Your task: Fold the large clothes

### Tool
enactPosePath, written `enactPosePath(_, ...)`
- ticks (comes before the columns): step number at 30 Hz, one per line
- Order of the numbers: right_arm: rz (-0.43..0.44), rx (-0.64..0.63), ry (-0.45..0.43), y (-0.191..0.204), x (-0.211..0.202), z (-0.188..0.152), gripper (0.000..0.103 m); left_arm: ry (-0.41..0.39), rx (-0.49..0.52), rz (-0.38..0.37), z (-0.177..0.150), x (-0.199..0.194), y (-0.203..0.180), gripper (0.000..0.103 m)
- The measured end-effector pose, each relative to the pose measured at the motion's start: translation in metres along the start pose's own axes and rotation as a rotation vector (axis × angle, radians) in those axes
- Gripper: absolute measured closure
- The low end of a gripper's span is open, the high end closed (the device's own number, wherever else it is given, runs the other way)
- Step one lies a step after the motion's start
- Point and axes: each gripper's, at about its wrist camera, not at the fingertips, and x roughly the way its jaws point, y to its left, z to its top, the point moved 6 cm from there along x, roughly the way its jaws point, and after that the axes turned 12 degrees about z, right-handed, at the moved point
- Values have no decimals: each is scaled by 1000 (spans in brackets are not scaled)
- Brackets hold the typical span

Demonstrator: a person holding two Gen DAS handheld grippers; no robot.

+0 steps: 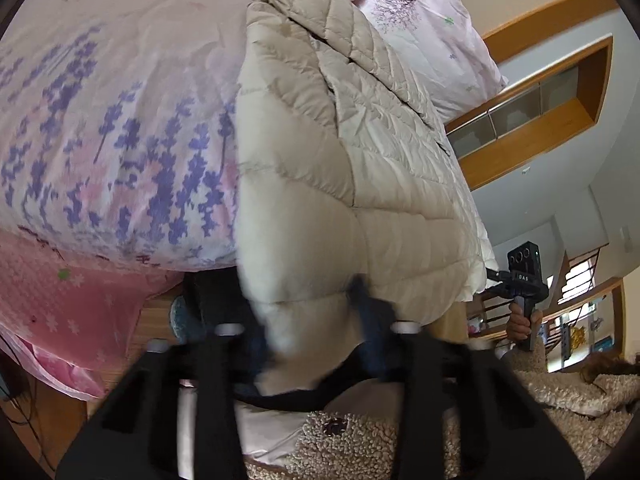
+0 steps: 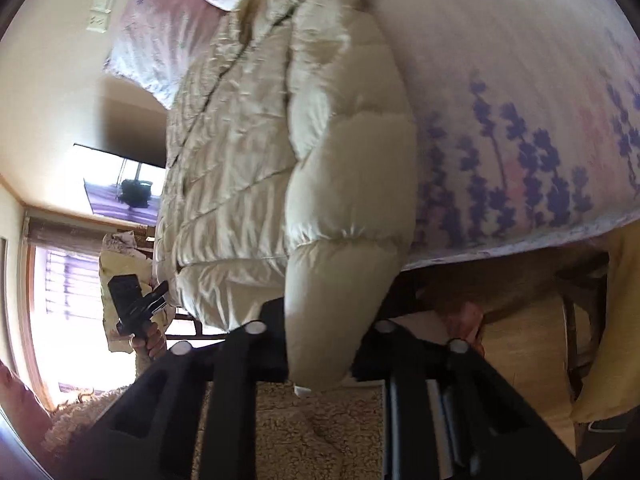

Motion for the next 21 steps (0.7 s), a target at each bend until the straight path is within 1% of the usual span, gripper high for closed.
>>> enactPosePath(1, -4, -14, -1, 5, -1, 3, 87, -4, -5, -12, -1, -2, 0, 88)
enactPosePath(3, -5, -49, -10, 17, -3, 4, 88, -21, -4, -31, 0, -8, -2, 93)
enactPosePath(6, 7, -116, -54, 40, -9, 10, 90, -76, 11, -40, 6, -24, -9, 96)
enactPosePath(12, 7, -260, -161, 90, -21, 23, 91, -230, 25, -66, 28, -64, -19, 97)
enactPosePath(16, 28, -344, -234, 121, -33, 27, 91, -329, 39, -94, 41, -91, -26, 97)
enactPosePath(18, 40, -384, -289, 131, -47, 37, 91, -368, 48, -92, 50, -102, -30, 97)
enactPosePath(21, 46, -429, -376, 143, -64, 49, 91, -403, 48, -84, 69, -110, -33, 97)
